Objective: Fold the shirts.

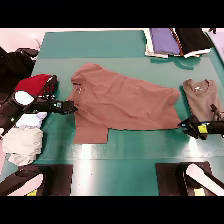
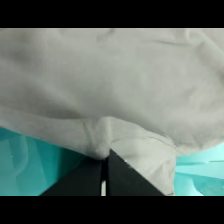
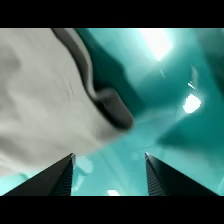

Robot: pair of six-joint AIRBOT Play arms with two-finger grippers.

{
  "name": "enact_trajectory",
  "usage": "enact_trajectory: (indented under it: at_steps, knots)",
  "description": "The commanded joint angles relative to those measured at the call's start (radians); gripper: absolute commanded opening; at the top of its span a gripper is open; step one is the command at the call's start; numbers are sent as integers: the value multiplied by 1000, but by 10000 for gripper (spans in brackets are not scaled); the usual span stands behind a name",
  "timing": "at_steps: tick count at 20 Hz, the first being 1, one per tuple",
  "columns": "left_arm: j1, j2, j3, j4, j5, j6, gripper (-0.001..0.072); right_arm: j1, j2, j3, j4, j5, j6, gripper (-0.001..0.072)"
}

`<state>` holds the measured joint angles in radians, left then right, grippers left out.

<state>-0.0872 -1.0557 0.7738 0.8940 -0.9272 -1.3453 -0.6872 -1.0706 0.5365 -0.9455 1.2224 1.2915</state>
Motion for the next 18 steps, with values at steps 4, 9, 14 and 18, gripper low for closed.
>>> enact_trajectory:
  at_steps: [4, 9, 14, 18]
  knots:
    - [0, 1, 3, -1, -11, 0, 25, 222, -178, 105, 72, -137, -27, 141]
    - [1, 85, 160, 49, -63, -18, 24, 335, -52, 314, 72, -78, -37, 17]
    - [0, 230, 673, 150, -111, -23, 25, 319, 215, 739, 54, -68, -37, 17]
    - [0, 238, 1081, 176, -121, -50, 24, 238, 317, 1035, 55, -56, -36, 17]
